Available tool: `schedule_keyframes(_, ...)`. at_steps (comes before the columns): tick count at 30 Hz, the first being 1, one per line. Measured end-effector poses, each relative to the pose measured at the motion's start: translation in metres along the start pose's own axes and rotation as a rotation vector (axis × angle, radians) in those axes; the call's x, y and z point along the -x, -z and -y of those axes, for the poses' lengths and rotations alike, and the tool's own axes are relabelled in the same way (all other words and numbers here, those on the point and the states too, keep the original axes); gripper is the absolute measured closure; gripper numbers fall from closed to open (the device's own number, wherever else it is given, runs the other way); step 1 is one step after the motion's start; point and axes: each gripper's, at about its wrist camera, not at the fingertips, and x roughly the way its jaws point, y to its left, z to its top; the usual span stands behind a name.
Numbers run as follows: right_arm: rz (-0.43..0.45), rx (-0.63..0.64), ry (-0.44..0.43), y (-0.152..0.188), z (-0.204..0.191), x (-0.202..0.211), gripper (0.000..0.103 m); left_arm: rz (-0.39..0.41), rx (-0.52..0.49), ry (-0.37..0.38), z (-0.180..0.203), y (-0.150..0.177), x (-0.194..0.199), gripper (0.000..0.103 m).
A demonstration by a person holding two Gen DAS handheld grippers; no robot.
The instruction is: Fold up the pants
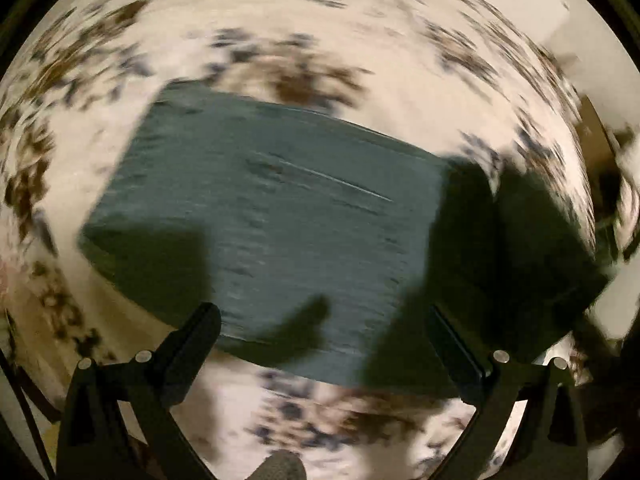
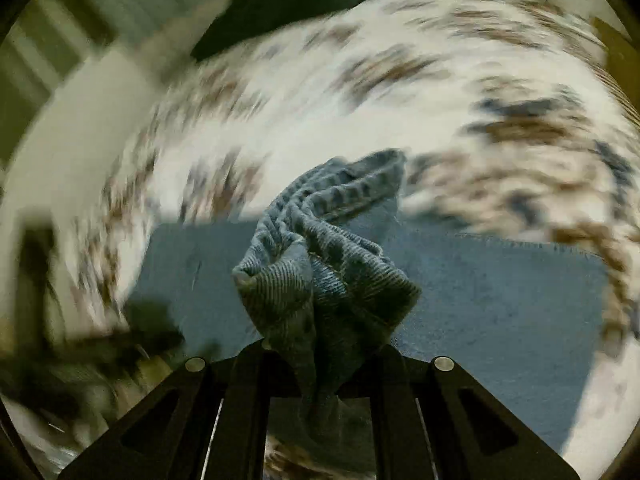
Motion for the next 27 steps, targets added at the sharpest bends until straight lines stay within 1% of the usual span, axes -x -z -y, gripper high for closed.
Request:
schedule_keyframes(1, -0.061, 0.077, 0.051, 0.010, -0.023, -0.030, 0.093, 0.002, 0.014, -0.004, -0.010, -0.002, -0.001, 0.000)
schedule_keyframes(2, -0.125, 0.109, 0.082, 0.017, -0.032, -0.051, 0.089, 0.004, 0.027, -0.003, -0.018, -0.006, -0.005, 0.000)
schedule_keyframes(3, -0.170, 0.106, 0.091, 0.022, -0.032, -0.064, 0.086, 0.004, 0.037, 0.009, -0.026, -0.008, -0.006, 0.000)
schedule_keyframes(4, -0.209, 0.074, 0.080, 0.025, -0.025, -0.074, 0.080, 0.001, 0.045, 0.023, -0.032, -0.011, -0.007, 0.000)
schedule_keyframes(5, -0.209, 0.041, 0.028, 0.027, -0.021, -0.071, 0.061, -0.001, 0.051, 0.055, -0.034, -0.015, -0.011, 0.000)
schedule_keyframes(6, -0.209, 0.013, -0.010, 0.028, -0.017, -0.066, 0.046, -0.004, 0.055, 0.083, -0.032, -0.019, -0.014, 0.000)
schedule_keyframes(7, -0.212, -0.046, -0.060, 0.030, -0.009, -0.055, 0.011, -0.006, 0.056, 0.099, -0.033, -0.023, -0.013, 0.000)
schedule_keyframes(8, -0.206, -0.095, -0.089, 0.032, -0.003, -0.045, 0.005, -0.007, 0.058, 0.127, -0.028, -0.028, -0.016, 0.000)
schedule_keyframes(9, -0.194, -0.157, -0.122, 0.038, 0.008, -0.030, 0.005, -0.012, 0.052, 0.159, -0.021, -0.035, -0.023, 0.000)
schedule_keyframes(10, -0.190, -0.196, -0.116, 0.042, 0.014, -0.020, 0.005, -0.019, 0.043, 0.175, -0.014, -0.040, -0.027, 0.000)
schedule_keyframes(12, -0.175, -0.291, -0.069, 0.055, 0.038, 0.002, 0.005, -0.050, 0.009, 0.225, 0.006, -0.050, -0.041, 0.000)
schedule_keyframes(13, -0.165, -0.327, -0.052, 0.062, 0.048, 0.010, 0.005, -0.070, -0.006, 0.239, 0.015, -0.054, -0.048, 0.000)
schedule_keyframes(15, -0.153, -0.404, 0.002, 0.073, 0.074, 0.022, 0.005, -0.117, -0.058, 0.227, 0.038, -0.058, -0.068, 0.000)
schedule_keyframes(16, -0.156, -0.437, 0.018, 0.076, 0.084, 0.023, 0.005, -0.125, -0.089, 0.204, 0.047, -0.058, -0.075, 0.001)
schedule_keyframes(17, -0.156, -0.466, 0.027, 0.079, 0.093, 0.024, 0.005, -0.110, -0.147, 0.159, 0.061, -0.057, -0.080, 0.005)
schedule_keyframes(18, -0.149, -0.505, 0.034, 0.082, 0.103, 0.024, 0.005, -0.081, -0.186, 0.154, 0.068, -0.056, -0.078, 0.030)
schedule_keyframes(19, -0.144, -0.532, 0.038, 0.085, 0.110, 0.026, 0.005, -0.059, -0.224, 0.153, 0.076, -0.055, -0.077, 0.062)
schedule_keyframes(20, -0.140, -0.552, 0.045, 0.088, 0.114, 0.026, 0.005, -0.054, -0.254, 0.153, 0.081, -0.052, -0.074, 0.081)
schedule_keyframes(21, -0.132, -0.571, 0.057, 0.089, 0.120, 0.030, 0.005, -0.051, -0.274, 0.164, 0.084, -0.047, -0.070, 0.090)
schedule_keyframes(22, -0.121, -0.584, 0.065, 0.089, 0.125, 0.032, 0.006, -0.029, -0.287, 0.155, 0.083, -0.043, -0.064, 0.093)
schedule_keyframes(23, -0.117, -0.589, 0.073, 0.085, 0.128, 0.030, 0.006, -0.014, -0.308, 0.140, 0.081, -0.037, -0.058, 0.093)
schedule_keyframes(24, -0.119, -0.590, 0.084, 0.083, 0.128, 0.029, 0.006, -0.015, -0.303, 0.127, 0.078, -0.035, -0.057, 0.093)
schedule_keyframes(27, -0.139, -0.582, 0.108, 0.080, 0.130, 0.025, 0.006, -0.060, -0.233, 0.126, 0.058, -0.035, -0.070, 0.092)
